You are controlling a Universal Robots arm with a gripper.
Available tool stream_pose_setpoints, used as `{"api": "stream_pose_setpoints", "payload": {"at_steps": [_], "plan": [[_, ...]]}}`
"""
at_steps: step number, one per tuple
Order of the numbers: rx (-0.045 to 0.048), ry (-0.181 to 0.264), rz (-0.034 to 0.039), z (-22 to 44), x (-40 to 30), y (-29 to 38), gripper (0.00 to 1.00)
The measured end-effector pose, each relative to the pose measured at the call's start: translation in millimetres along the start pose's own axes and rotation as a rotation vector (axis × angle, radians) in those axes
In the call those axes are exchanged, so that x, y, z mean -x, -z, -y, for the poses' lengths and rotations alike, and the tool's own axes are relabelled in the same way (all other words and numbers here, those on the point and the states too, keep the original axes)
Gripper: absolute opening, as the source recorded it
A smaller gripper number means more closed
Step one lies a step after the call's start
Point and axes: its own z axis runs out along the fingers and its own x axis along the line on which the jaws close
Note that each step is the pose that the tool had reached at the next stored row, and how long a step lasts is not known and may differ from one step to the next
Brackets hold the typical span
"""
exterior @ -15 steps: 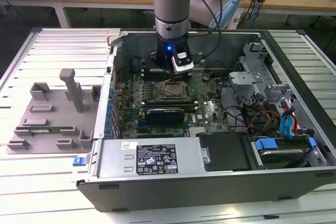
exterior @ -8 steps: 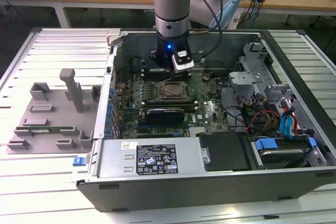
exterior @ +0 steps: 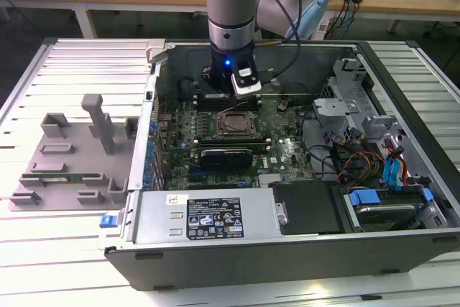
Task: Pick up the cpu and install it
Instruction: 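Install the first cpu locking lever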
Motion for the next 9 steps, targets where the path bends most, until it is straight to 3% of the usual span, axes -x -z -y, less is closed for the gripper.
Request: {"api": "stream_pose_setpoints", "payload": {"at_steps": [9], "plan": [[0.0001,0.0,0.0001,0.2,-0.1,-1.2,0.11]]}}
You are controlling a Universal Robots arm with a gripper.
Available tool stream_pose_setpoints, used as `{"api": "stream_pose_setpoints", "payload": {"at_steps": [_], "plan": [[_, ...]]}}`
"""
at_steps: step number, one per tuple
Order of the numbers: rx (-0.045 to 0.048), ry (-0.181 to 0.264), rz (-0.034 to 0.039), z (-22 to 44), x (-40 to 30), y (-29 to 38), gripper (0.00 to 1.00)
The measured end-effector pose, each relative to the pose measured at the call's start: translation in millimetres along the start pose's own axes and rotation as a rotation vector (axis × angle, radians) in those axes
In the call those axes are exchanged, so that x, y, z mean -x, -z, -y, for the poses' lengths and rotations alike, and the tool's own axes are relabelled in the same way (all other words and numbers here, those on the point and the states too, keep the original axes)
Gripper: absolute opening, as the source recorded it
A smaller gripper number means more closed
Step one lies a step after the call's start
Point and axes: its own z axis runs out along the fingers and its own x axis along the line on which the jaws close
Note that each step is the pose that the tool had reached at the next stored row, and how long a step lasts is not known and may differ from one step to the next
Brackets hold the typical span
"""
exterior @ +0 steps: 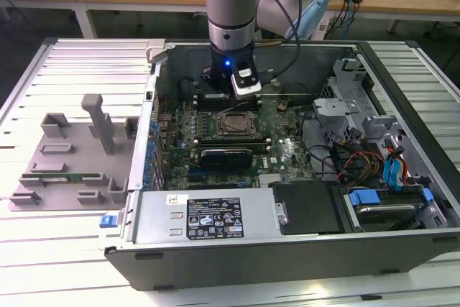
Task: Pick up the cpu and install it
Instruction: 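Install the first cpu locking lever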
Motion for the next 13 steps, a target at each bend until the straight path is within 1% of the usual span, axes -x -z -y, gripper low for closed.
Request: {"api": "stream_pose_setpoints", "payload": {"at_steps": [13], "plan": [[-0.0006,-0.001,0.0001,0.4,-0.1,-2.6,0.11]]}}
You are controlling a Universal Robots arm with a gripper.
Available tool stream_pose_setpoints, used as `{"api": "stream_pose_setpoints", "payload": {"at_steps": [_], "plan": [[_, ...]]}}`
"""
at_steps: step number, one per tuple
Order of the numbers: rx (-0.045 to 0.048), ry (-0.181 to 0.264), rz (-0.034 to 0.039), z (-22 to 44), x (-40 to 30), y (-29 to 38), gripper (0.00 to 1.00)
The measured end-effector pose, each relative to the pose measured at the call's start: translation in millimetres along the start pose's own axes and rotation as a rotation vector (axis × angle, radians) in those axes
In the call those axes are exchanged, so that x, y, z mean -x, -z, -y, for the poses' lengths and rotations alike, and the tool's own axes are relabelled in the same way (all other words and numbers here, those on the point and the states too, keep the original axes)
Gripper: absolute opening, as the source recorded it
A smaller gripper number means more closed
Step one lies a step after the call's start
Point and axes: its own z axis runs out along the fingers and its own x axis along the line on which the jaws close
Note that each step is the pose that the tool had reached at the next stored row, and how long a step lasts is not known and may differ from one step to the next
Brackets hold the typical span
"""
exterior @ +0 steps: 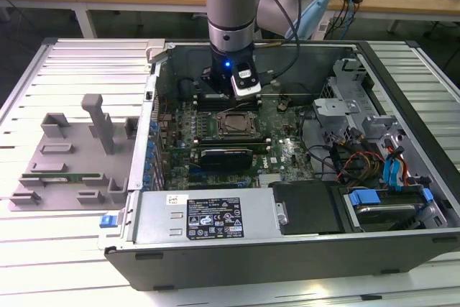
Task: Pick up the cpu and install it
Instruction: 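Install the first cpu locking lever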
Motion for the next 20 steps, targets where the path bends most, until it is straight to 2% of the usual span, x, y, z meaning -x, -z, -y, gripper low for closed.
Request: {"api": "stream_pose_setpoints", "payload": {"at_steps": [5,8,15,20], "plan": [[-0.0018,-0.018,0.0031,0.0,0.5,-0.9,0.11],[-0.0049,-0.064,0.0103,-0.3,1.3,-1.3,0.11],[-0.0048,-0.065,0.0106,-1.7,0.9,-1.9,0.11],[-0.0066,-0.065,0.0111,-0.9,0.6,-6.6,0.11]]}}
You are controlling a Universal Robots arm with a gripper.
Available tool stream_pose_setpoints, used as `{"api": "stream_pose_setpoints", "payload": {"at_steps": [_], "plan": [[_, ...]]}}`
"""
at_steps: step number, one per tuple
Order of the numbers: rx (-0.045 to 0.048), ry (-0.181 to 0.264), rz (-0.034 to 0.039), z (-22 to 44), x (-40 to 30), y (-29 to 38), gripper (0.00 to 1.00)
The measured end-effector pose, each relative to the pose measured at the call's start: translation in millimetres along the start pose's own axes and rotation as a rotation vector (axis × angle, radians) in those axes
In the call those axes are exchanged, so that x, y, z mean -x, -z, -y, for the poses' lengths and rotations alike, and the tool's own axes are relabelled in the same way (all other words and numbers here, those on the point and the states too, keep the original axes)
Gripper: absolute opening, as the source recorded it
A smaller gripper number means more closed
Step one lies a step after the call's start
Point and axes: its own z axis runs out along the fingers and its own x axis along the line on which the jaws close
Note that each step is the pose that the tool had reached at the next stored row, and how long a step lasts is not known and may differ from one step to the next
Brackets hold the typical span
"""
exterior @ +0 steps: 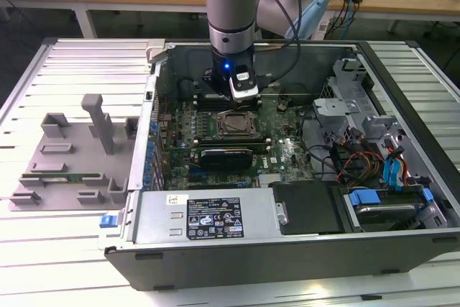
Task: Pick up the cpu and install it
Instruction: 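Install the first cpu locking lever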
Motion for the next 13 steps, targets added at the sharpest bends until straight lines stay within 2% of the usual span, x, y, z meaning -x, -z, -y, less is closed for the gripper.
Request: {"api": "stream_pose_setpoints", "payload": {"at_steps": [13], "plan": [[-0.0048,0.0,0.0015,1.2,-0.4,-7.7,0.11]]}}
